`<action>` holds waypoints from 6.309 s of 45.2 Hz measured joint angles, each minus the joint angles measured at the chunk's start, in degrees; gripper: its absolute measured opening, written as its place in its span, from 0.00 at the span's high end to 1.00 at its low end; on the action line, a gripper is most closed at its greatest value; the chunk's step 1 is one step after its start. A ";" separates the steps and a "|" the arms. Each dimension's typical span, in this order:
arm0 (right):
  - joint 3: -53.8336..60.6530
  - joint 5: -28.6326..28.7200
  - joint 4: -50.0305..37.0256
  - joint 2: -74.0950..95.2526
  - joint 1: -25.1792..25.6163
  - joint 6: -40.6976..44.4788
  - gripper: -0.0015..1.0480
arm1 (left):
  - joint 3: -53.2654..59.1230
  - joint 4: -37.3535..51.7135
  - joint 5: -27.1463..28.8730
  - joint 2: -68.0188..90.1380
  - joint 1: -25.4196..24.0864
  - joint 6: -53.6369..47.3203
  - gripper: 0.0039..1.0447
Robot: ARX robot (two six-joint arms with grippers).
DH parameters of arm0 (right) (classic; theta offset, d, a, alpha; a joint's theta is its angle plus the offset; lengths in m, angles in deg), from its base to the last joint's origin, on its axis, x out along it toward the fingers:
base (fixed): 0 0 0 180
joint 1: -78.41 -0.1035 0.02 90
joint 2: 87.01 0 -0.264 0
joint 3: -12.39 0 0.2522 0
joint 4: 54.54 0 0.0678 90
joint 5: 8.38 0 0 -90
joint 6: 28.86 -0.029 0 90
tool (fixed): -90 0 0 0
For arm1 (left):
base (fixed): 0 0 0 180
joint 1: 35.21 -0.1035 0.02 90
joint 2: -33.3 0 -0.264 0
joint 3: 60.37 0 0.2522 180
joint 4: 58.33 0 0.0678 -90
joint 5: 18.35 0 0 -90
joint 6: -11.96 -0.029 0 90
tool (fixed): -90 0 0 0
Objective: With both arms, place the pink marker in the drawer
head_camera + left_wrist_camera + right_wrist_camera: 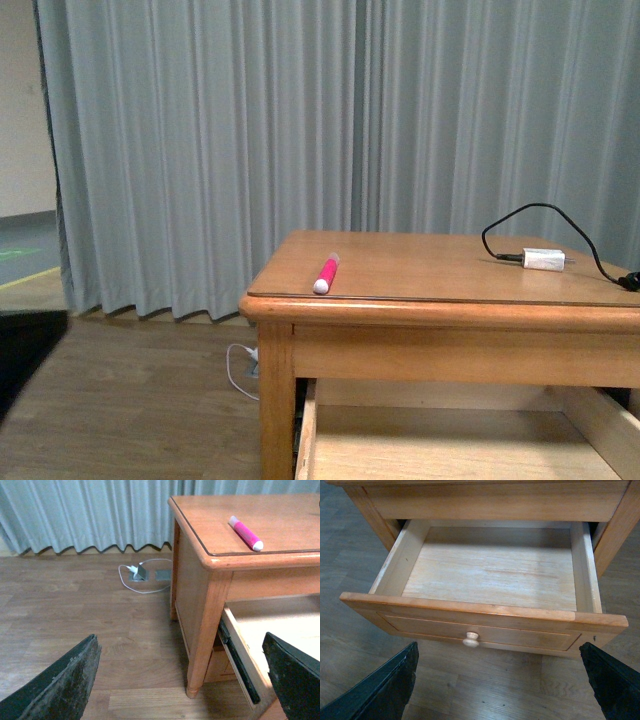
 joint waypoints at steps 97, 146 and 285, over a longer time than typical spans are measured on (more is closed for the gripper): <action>0.00 0.00 0.00 0.00 0.00 0.00 0.08 | -52.98 -15.69 -28.83 43.47 6.34 -18.62 0.87; 0.00 0.00 0.00 0.00 0.00 0.00 0.08 | -45.27 -3.06 -24.94 61.90 12.83 -20.06 0.69; 0.11 -4.74 -16.72 34.67 7.21 8.33 0.08 | 22.10 -28.46 -10.36 -55.45 -17.62 1.20 0.06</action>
